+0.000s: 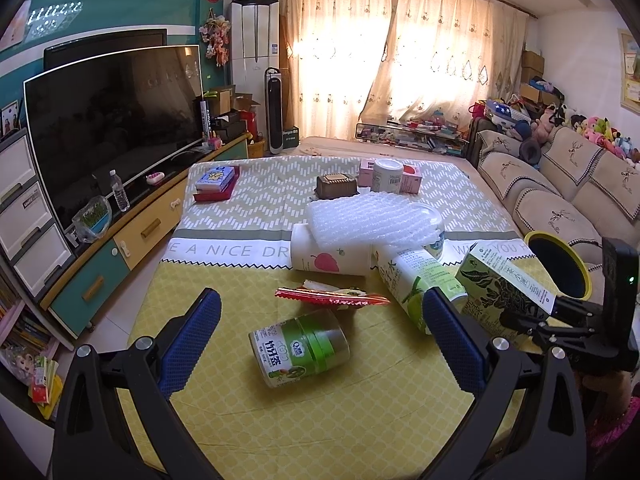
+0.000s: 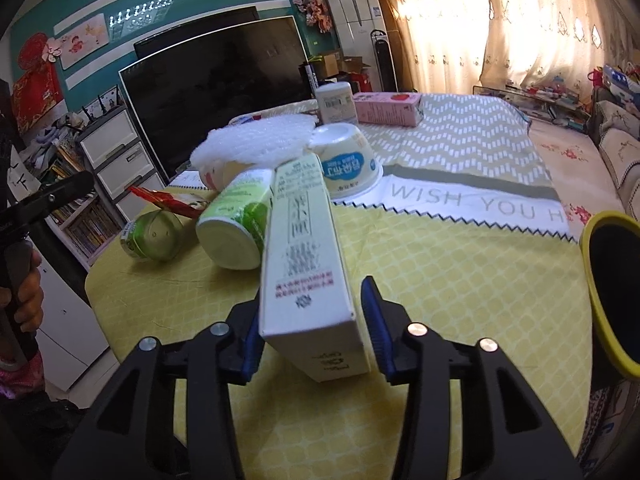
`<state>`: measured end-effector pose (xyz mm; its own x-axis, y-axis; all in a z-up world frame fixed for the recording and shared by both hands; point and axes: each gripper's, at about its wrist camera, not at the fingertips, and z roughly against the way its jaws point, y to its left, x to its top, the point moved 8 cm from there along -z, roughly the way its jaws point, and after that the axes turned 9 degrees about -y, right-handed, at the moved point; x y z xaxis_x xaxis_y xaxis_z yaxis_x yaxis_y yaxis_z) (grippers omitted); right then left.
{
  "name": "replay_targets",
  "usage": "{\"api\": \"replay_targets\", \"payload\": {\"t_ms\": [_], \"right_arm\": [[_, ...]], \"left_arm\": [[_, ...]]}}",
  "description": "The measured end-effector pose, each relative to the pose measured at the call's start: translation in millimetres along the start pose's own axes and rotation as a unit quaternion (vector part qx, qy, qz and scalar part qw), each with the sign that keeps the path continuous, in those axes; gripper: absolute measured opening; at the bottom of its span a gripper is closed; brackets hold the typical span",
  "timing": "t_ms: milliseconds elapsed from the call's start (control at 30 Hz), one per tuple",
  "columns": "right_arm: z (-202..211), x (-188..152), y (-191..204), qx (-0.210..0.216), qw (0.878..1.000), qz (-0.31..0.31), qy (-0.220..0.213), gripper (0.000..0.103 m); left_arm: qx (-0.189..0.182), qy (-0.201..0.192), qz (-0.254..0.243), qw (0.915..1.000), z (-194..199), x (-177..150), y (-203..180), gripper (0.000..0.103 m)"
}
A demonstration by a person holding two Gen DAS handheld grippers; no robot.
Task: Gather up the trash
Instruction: 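Reach the right gripper to the white milk carton and grasp it, then carry the carton with the right gripper over the yellow-rimmed bin and release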
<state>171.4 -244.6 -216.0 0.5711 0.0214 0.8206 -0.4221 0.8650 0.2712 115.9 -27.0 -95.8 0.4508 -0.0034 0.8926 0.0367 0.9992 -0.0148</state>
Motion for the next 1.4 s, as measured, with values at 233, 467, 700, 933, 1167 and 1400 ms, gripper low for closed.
{"api": "replay_targets", "payload": {"t_ms": [233, 467, 700, 933, 1167, 1400], "right_arm": [[11, 4, -4, -0.011, 0.999, -0.007, -0.034, 0.029], [43, 28, -14, -0.044, 0.995, -0.007, -0.089, 0.028], [80, 44, -66, -0.113, 0.983, -0.04, -0.136, 0.028], [118, 40, -160, -0.224, 0.958, -0.096, -0.154, 0.028], [114, 15, -252, -0.319, 0.93, -0.143, -0.109, 0.028], [70, -17, -314, -0.364, 0.914, -0.178, -0.031, 0.029]], "left_arm": [[-0.001, 0.001, 0.001, 1.0, -2, -1, 0, 0.099], [-0.003, 0.001, -0.003, 1.0, -3, -3, -4, 0.099], [-0.005, 0.001, -0.002, 1.0, -4, -3, -6, 0.099], [-0.012, 0.003, -0.009, 0.9999, -6, 0, -12, 0.099], [-0.023, 0.011, -0.015, 0.9996, -13, 0, -23, 0.099], [-0.039, 0.021, -0.026, 0.9987, -19, -4, -41, 0.099]]}}
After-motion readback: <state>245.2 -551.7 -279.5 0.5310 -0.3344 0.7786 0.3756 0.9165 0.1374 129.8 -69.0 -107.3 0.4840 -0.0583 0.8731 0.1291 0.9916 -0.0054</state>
